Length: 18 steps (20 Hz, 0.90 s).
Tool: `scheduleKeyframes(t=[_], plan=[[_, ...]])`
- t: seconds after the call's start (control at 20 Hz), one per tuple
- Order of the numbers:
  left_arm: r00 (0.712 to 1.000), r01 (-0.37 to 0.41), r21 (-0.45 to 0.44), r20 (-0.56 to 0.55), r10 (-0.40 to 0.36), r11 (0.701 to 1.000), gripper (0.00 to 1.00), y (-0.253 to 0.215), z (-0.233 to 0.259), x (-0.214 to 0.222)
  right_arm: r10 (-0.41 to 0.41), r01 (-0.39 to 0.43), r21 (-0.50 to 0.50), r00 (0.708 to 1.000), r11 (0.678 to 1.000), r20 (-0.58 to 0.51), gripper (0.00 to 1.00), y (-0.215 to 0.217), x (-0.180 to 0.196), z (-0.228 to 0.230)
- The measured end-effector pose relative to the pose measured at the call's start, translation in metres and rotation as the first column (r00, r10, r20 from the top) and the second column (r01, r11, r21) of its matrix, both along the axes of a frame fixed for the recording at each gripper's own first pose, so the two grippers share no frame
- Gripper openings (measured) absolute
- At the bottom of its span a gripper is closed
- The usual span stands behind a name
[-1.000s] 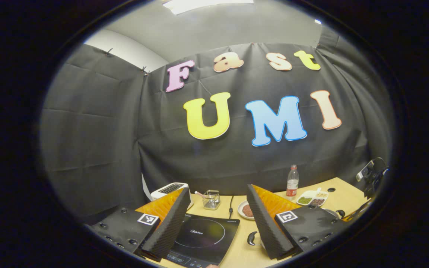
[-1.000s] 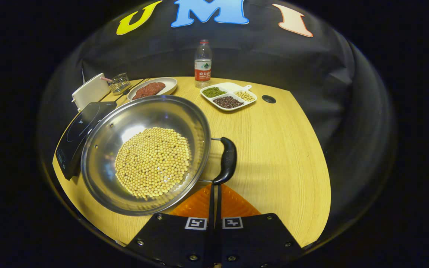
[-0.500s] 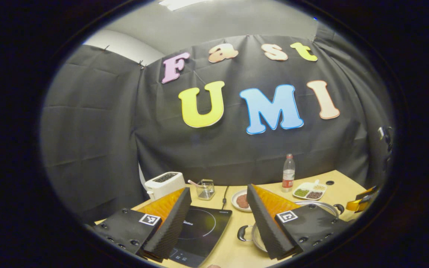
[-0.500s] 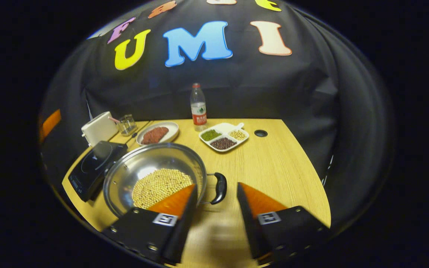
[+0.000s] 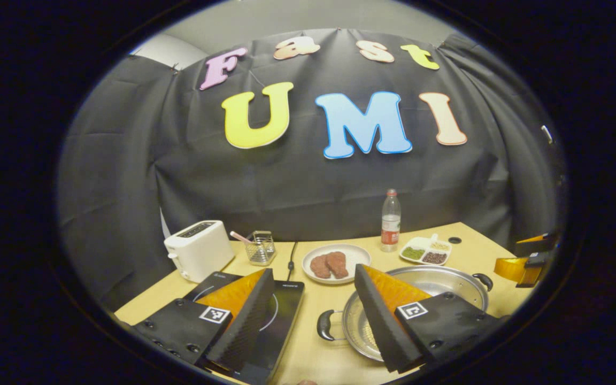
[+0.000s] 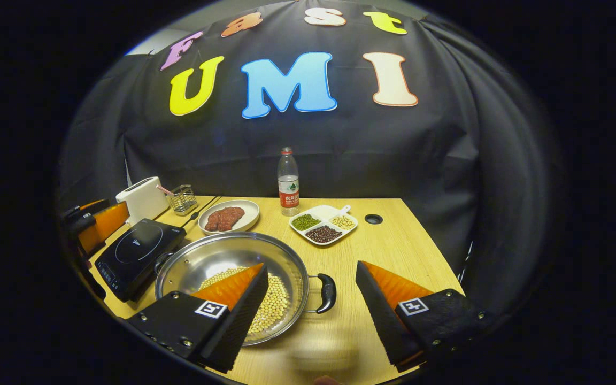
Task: First push the handle of the pot to place it horizontally, then grasp the pot with both hands and set it on the induction cooktop.
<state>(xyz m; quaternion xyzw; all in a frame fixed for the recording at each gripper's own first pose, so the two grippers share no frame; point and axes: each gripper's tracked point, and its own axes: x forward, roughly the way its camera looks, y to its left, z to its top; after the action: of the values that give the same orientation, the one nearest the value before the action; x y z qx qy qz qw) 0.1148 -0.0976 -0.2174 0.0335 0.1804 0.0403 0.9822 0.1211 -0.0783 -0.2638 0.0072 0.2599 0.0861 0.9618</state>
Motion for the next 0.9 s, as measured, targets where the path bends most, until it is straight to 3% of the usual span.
scheduleKeyframes(t=[0.35,0.9], plan=[[0.990,0.047,-0.059,-0.133,-0.055,0.997,0.98,-0.005,-0.067,0.017,-0.049,0.048,-0.023,0.996,0.999,-0.068,1.00,0.005,0.010,-0.031],[0.941,0.039,-0.107,-0.329,-0.073,0.993,0.98,-0.006,-0.154,0.024,-0.059,0.053,-0.035,0.979,0.998,-0.197,1.00,0.013,0.021,-0.087]])
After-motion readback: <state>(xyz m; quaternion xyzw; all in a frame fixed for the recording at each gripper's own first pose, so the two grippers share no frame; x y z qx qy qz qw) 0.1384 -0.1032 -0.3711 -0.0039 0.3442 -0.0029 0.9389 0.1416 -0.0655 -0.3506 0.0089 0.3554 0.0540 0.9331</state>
